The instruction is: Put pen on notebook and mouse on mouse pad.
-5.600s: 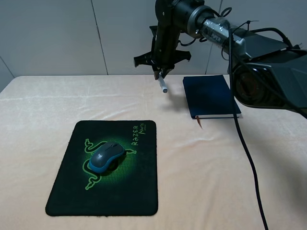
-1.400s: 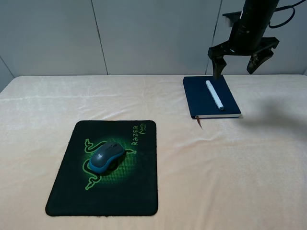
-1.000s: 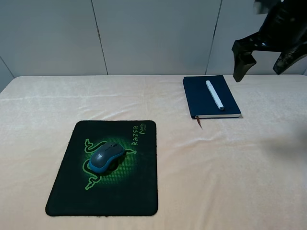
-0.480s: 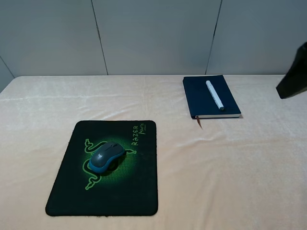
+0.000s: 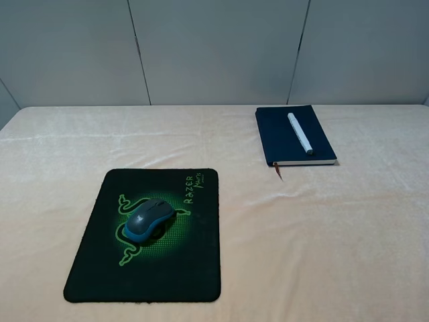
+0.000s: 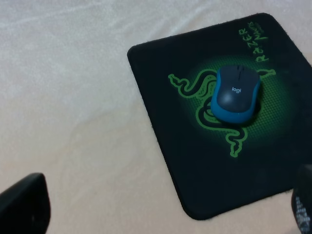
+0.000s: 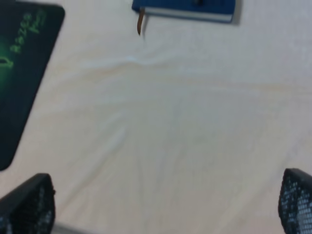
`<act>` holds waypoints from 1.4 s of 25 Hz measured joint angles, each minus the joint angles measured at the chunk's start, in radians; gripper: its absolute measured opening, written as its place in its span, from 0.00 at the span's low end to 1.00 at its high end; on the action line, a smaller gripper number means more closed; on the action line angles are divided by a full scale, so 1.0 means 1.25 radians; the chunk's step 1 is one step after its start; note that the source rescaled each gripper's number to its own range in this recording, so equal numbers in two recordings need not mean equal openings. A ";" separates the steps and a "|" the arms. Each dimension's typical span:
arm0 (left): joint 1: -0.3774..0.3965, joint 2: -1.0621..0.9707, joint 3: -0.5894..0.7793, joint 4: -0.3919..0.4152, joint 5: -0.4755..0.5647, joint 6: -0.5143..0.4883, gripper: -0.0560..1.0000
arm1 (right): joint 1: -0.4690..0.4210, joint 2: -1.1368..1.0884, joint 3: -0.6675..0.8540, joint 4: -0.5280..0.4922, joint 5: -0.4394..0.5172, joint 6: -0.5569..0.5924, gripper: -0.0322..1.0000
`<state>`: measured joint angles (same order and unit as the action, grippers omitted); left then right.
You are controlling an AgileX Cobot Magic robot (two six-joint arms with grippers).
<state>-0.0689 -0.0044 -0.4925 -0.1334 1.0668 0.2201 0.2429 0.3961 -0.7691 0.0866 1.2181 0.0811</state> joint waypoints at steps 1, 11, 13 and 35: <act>0.000 0.000 0.000 0.000 0.000 0.000 1.00 | -0.011 -0.037 0.012 -0.001 0.000 0.000 1.00; 0.000 0.000 0.000 0.000 0.000 0.000 1.00 | -0.173 -0.278 0.145 -0.022 -0.096 -0.091 1.00; 0.000 0.000 0.000 0.000 0.000 0.000 1.00 | -0.178 -0.308 0.177 -0.022 -0.113 -0.107 1.00; 0.000 0.000 0.000 0.000 0.000 0.000 1.00 | -0.179 -0.321 0.221 -0.021 -0.148 -0.118 1.00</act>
<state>-0.0689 -0.0044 -0.4925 -0.1334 1.0668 0.2201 0.0191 -0.0046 -0.4923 0.0604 1.0326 -0.0661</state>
